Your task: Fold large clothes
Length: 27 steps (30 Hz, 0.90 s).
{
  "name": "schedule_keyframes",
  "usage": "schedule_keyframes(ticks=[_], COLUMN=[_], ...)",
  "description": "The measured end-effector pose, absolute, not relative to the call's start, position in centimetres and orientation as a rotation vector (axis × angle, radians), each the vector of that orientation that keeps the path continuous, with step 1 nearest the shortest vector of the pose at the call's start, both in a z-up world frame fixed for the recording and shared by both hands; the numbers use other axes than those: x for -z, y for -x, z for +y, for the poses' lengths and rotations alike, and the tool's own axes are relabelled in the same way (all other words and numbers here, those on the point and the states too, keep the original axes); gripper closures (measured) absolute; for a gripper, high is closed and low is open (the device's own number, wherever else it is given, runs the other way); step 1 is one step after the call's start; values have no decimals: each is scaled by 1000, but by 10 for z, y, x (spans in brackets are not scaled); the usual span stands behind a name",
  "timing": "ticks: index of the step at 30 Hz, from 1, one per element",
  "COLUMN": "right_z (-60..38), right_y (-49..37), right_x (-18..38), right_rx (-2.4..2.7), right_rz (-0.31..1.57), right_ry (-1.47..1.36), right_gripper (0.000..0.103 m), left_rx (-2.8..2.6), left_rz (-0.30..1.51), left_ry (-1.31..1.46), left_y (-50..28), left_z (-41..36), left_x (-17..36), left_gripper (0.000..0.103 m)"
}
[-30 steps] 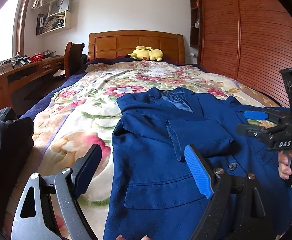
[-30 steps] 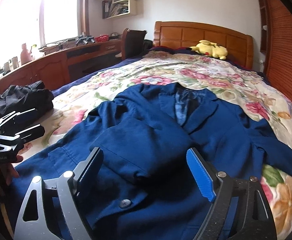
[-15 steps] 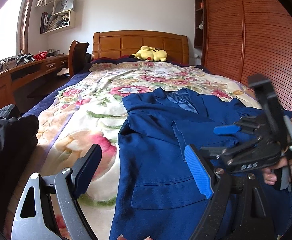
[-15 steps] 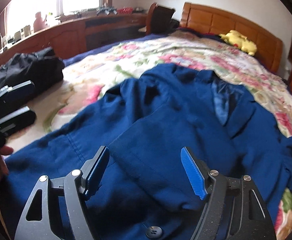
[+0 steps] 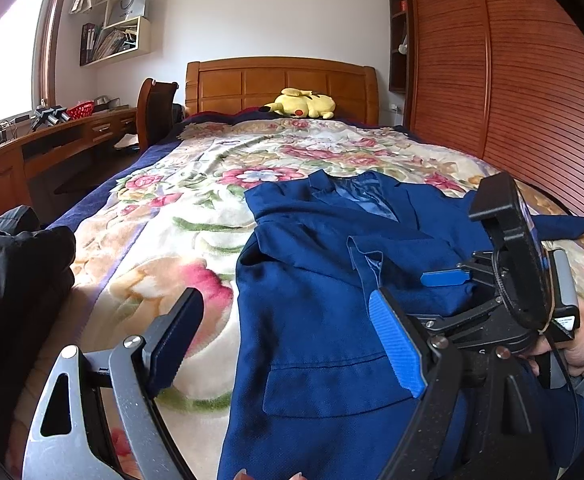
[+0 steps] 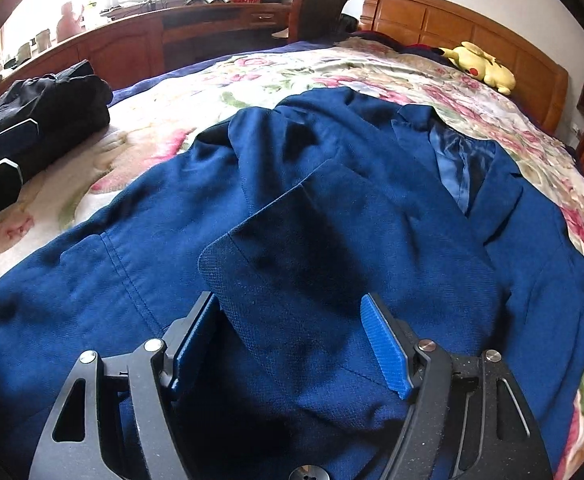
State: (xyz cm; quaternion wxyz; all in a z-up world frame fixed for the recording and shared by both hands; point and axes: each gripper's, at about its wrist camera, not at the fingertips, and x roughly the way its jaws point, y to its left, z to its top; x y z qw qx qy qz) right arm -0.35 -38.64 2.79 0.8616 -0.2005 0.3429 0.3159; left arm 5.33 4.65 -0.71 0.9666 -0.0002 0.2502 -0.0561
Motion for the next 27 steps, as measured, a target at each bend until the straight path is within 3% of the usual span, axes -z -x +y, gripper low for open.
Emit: schedule_keyframes(ticks=[1, 5, 6, 11, 27], right_z=[-388, -396, -400, -417, -488], right_y=[4, 8, 7, 13, 38], right_x=[-28, -31, -32, -40, -77], right_rx=[-661, -656, -658, -666, -530], right_rz=[717, 697, 693, 640, 491], right_ry=[417, 369, 350, 273, 112], right_gripper=[37, 85, 88, 93, 94], left_rx=[113, 113, 113, 114, 123], left_rz=[505, 505, 506, 510, 529], left_ry=[1, 0, -1, -6, -9], left_y=[-53, -53, -53, -53, -56], left_z=[47, 46, 46, 45, 46], left_x=[7, 7, 7, 9, 13], left_gripper=[18, 18, 18, 18, 18])
